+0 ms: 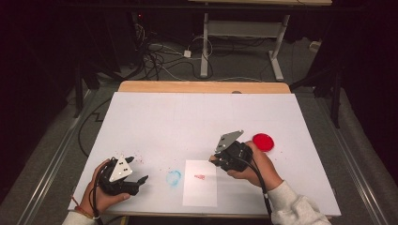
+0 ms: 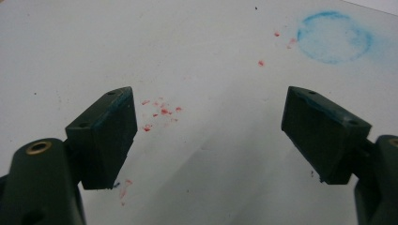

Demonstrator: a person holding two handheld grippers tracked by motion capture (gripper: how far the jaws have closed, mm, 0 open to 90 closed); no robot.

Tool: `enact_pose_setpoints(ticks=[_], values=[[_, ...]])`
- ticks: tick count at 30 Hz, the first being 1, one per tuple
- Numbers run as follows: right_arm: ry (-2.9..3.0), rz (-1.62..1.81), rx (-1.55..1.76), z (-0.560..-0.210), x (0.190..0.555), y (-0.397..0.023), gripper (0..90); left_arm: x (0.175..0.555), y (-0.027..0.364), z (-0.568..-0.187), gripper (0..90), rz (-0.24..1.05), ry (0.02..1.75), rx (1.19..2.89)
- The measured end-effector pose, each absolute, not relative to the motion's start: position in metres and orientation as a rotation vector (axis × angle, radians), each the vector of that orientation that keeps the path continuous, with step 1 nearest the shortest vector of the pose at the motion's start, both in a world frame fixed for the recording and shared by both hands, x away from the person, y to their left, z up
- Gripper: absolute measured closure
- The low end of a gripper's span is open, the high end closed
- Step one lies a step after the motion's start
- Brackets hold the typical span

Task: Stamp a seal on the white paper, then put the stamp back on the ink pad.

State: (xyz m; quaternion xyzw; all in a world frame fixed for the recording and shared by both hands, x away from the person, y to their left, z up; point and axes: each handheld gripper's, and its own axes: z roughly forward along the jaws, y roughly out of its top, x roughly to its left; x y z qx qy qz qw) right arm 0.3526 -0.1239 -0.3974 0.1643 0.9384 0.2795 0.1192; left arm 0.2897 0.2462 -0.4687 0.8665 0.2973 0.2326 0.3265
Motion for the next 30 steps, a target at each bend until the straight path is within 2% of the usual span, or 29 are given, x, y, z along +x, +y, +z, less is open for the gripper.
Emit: enact_pose_setpoints(ticks=[30], values=[[2.659,0.816,0.582,-0.383,0.359,-0.157,76.3,0.289,0.243,-0.469,18.1,0.608,0.767,2.287]])
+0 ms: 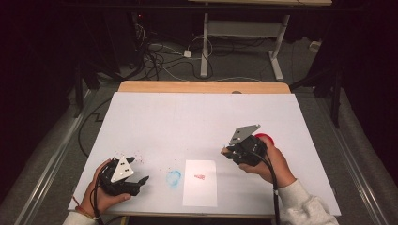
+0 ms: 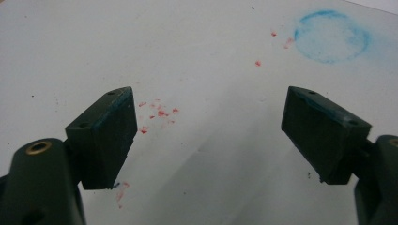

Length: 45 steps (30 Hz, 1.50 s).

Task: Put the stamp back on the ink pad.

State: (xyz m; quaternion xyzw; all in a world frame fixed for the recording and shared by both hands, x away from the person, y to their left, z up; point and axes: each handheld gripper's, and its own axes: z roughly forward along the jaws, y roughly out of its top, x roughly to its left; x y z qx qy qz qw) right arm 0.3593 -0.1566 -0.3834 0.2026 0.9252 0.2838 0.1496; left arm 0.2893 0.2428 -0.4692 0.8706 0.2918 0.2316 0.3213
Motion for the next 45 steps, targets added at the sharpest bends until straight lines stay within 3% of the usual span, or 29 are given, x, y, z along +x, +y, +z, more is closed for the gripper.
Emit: enact_pose_setpoints(ticks=[26,45], values=[[2.507,0.654,0.945,-0.396,0.399,-0.235,76.3,0.289,0.24,-0.47,18.1,0.609,0.743,2.309],[2.453,0.556,1.12,-0.422,0.421,-0.257,76.1,0.29,0.238,-0.472,18.1,0.597,0.738,2.325]])
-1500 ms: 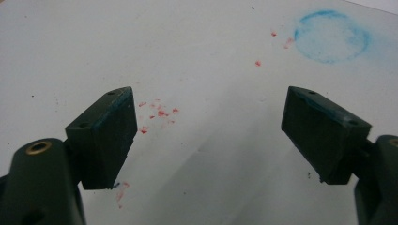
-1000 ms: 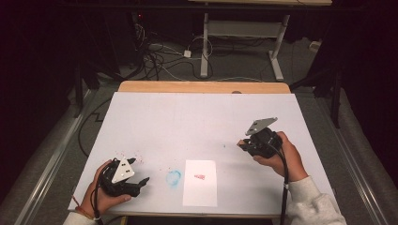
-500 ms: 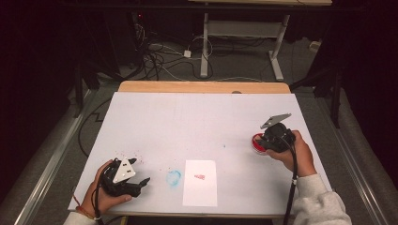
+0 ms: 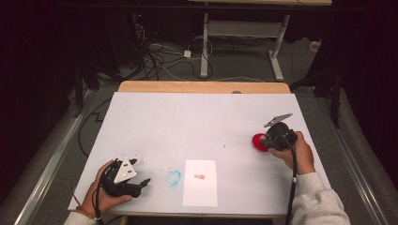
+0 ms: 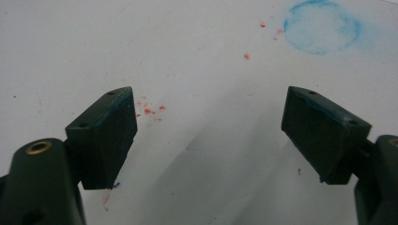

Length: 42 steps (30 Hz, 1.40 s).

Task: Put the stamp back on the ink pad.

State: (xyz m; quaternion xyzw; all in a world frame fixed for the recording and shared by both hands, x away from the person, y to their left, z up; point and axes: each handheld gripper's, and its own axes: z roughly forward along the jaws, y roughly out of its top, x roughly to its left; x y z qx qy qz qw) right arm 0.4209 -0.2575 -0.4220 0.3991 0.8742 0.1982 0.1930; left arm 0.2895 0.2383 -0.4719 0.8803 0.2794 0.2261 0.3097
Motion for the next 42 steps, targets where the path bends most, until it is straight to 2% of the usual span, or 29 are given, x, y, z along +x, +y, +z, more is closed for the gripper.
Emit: enact_pose_setpoints(ticks=[16,22,30,36,38,42], values=[[2.472,0.538,1.152,-0.429,0.427,-0.26,75.1,0.29,0.237,-0.474,18.3,0.572,0.745,2.339],[2.456,0.55,1.156,-0.428,0.427,-0.259,71.7,0.289,0.237,-0.473,18.3,0.575,0.744,2.338],[2.392,0.635,1.122,-0.417,0.421,-0.258,63.4,0.289,0.237,-0.473,18.3,0.577,0.743,2.332],[2.307,0.691,1.096,-0.408,0.416,-0.253,49.0,0.289,0.237,-0.473,18.2,0.581,0.744,2.335],[2.285,0.742,1.076,-0.404,0.413,-0.253,47.7,0.289,0.237,-0.473,18.2,0.581,0.744,2.333],[2.246,0.818,1.034,-0.398,0.409,-0.249,39.0,0.29,0.237,-0.473,18.2,0.583,0.746,2.336]])
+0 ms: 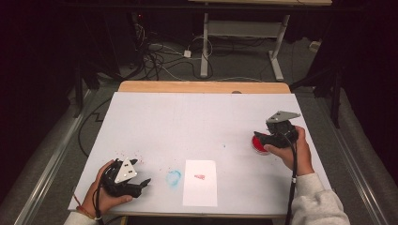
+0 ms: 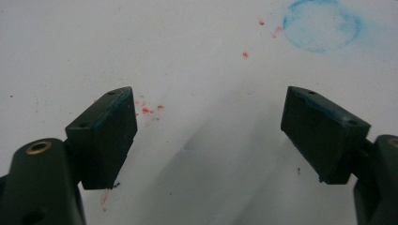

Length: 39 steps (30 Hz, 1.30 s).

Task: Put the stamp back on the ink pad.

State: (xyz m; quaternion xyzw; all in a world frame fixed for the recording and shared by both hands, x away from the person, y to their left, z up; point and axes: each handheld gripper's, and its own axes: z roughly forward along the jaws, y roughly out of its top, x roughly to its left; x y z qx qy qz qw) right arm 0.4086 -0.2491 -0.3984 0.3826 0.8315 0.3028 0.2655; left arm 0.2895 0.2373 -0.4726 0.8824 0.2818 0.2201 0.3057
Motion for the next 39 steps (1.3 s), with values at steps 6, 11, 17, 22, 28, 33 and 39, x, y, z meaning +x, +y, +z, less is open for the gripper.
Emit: enact_pose_setpoints(ticks=[6,11,17,22,28,33,39], values=[[2.156,0.87,1.019,-0.395,0.405,-0.242,24.8,0.29,0.237,-0.472,18.2,0.596,0.737,2.332],[2.076,0.944,1.008,-0.392,0.401,-0.238,20.7,0.29,0.237,-0.472,18.1,0.586,0.751,2.333],[2.018,1.033,0.982,-0.389,0.395,-0.238,17.8,0.29,0.237,-0.472,18.1,0.585,0.75,2.332],[1.995,1.109,0.949,-0.389,0.385,-0.238,17.6,0.289,0.237,-0.472,18.1,0.586,0.751,2.333],[2.008,1.098,0.895,-0.39,0.375,-0.233,18.0,0.29,0.237,-0.471,18.1,0.599,0.738,2.334],[1.972,1.115,0.852,-0.389,0.366,-0.23,16.9,0.289,0.238,-0.471,18.1,0.599,0.74,2.328],[1.964,1.123,0.811,-0.389,0.353,-0.228,16.8,0.288,0.238,-0.471,18.1,0.589,0.748,2.328]])
